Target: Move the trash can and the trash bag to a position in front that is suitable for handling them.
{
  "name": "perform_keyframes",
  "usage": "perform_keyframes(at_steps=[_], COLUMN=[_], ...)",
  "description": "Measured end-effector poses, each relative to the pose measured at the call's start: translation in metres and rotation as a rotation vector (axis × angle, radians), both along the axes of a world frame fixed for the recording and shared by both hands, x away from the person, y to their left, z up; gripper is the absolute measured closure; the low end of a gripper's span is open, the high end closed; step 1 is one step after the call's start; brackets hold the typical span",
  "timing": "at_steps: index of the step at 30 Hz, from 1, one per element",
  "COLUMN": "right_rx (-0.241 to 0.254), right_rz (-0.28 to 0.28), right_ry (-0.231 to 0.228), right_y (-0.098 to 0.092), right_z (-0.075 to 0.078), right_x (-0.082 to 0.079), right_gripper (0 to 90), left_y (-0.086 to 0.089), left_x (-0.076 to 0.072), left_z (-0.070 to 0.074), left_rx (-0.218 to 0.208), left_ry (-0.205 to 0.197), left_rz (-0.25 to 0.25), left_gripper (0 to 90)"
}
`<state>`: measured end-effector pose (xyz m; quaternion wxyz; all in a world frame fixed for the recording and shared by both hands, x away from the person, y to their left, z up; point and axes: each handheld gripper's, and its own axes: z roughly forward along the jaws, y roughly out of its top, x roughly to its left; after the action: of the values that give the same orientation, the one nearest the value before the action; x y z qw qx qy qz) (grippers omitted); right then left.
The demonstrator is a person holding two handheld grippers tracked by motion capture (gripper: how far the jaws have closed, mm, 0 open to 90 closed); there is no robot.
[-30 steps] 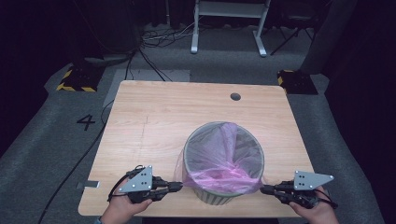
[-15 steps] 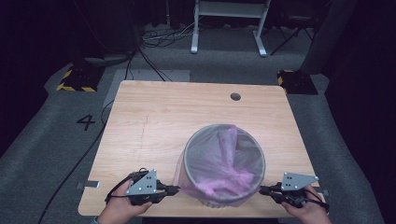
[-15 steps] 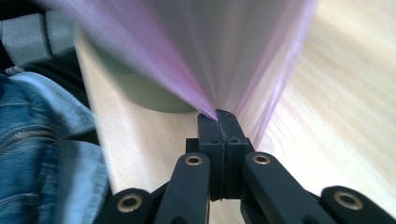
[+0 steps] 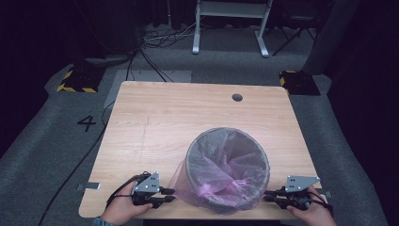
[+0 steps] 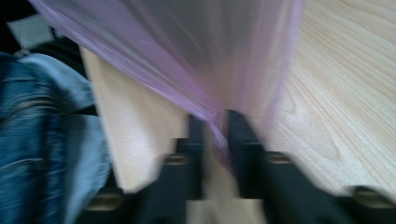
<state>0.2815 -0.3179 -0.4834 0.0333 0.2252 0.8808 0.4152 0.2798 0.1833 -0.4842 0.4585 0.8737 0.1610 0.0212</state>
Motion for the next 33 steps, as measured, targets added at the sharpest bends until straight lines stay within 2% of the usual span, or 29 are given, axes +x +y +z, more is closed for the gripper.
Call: perform_keyframes(at_steps=[3,6,11,13,16,17,18,19,21,22,24,25,27,29,33], right_rx=[0.083,0.164,0.285,0.303,0.289,0.29,0.289,0.29,0.293,0.292,0.299,0.3,0.305,0.317,0.317], right_rz=[-0.003,-0.025,-0.042,-0.026,0.002,0.006,0.016,0.036,0.089,0.116,0.133,0.134,0.114,0.081,0.024], right_ry=[-0.028,-0.057,-0.115,-0.135,-0.147,-0.143,-0.142,-0.147,-0.144,-0.136,-0.147,-0.147,-0.149,-0.147,-0.151], right_y=[-0.005,-0.006,0.006,0.014,0.024,0.027,0.028,0.029,0.028,0.027,0.025,0.024,0.023,0.021,0.018], right_z=[0.012,0.028,0.051,0.058,0.059,0.058,0.058,0.058,0.059,0.061,0.065,0.066,0.068,0.068,0.063], right_x=[-0.005,-0.011,-0.014,-0.013,-0.008,-0.006,-0.005,-0.004,-0.003,-0.003,-0.003,-0.003,-0.001,0.002,0.008], right_gripper=[39.3,25.7,16.7,15.7,15.8,17.2,23.1,33.8,59.3,68.6,84.1,88.7,90.0,90.0,90.0], left_y=[0.004,0.004,-0.012,-0.021,-0.032,-0.035,-0.037,-0.039,-0.042,-0.044,-0.045,-0.045,-0.043,-0.042,-0.042], left_x=[-0.004,-0.007,-0.013,-0.015,-0.016,-0.016,-0.016,-0.015,-0.012,-0.01,-0.007,-0.006,-0.004,-0.002,0.002], left_z=[0.014,0.026,0.039,0.045,0.051,0.052,0.052,0.052,0.05,0.05,0.049,0.049,0.049,0.048,0.043], left_rx=[-0.108,-0.179,-0.224,-0.234,-0.249,-0.248,-0.246,-0.235,-0.208,-0.201,-0.18,-0.172,-0.172,-0.186,-0.172], left_ry=[-0.03,-0.063,-0.11,-0.13,-0.141,-0.144,-0.142,-0.142,-0.131,-0.122,-0.104,-0.113,-0.11,-0.1,-0.084], left_rz=[0.037,0.065,0.089,0.086,0.076,0.078,0.08,0.082,0.072,0.073,0.049,0.047,0.041,0.033,0.052], left_gripper=[37.2,24.5,16.7,16.1,16.0,16.1,16.4,19.0,31.2,35.0,52.0,60.0,76.1,88.0,90.0])
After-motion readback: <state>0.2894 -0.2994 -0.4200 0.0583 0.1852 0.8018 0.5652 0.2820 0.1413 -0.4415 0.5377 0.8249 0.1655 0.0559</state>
